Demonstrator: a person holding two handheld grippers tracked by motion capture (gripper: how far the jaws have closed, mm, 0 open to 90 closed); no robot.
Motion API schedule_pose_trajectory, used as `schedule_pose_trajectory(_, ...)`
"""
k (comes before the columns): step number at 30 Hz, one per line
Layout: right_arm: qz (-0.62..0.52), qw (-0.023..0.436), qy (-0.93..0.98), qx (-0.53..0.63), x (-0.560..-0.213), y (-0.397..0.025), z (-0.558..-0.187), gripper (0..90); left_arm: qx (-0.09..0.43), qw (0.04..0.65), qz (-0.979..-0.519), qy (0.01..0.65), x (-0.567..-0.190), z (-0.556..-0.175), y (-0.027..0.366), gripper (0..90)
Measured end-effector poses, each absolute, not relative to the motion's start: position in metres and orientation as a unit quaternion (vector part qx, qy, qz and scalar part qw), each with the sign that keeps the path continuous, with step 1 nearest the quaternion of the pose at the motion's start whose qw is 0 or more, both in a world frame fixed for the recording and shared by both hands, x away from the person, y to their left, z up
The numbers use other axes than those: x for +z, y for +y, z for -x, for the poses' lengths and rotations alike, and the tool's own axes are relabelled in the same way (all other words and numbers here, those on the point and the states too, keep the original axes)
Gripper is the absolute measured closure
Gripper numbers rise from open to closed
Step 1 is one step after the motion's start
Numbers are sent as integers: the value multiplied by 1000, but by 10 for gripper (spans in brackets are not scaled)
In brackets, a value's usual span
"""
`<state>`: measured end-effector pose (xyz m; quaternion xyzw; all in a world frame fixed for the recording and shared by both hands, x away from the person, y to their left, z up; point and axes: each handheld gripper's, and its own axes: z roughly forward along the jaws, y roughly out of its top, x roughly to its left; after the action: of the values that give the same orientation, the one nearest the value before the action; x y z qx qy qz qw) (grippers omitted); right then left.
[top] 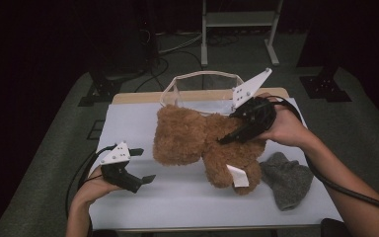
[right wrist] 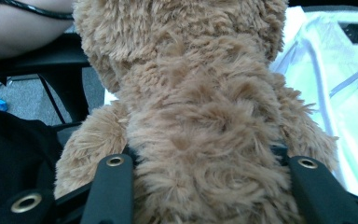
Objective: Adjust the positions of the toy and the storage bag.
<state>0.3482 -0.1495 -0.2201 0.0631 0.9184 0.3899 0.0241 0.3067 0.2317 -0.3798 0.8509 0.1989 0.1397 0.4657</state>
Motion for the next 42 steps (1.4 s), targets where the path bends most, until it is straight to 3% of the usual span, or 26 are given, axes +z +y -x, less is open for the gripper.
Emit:
schedule_pose_trajectory(13, -58, 43, 915, 398, -161, -137, -356, 532, 137, 473, -848, 195, -379, -308, 232, 29)
schedule_pose_trajectory(27, -74, 82, 912, 395, -96, -129, -394, 532, 135, 469, -849, 201, -381, -309, 235, 29)
schedule_pose_trajectory(42, -123, 83, 913, 379, -91, -119, -480, 531, 135, 470, -847, 209, -384, -309, 240, 29)
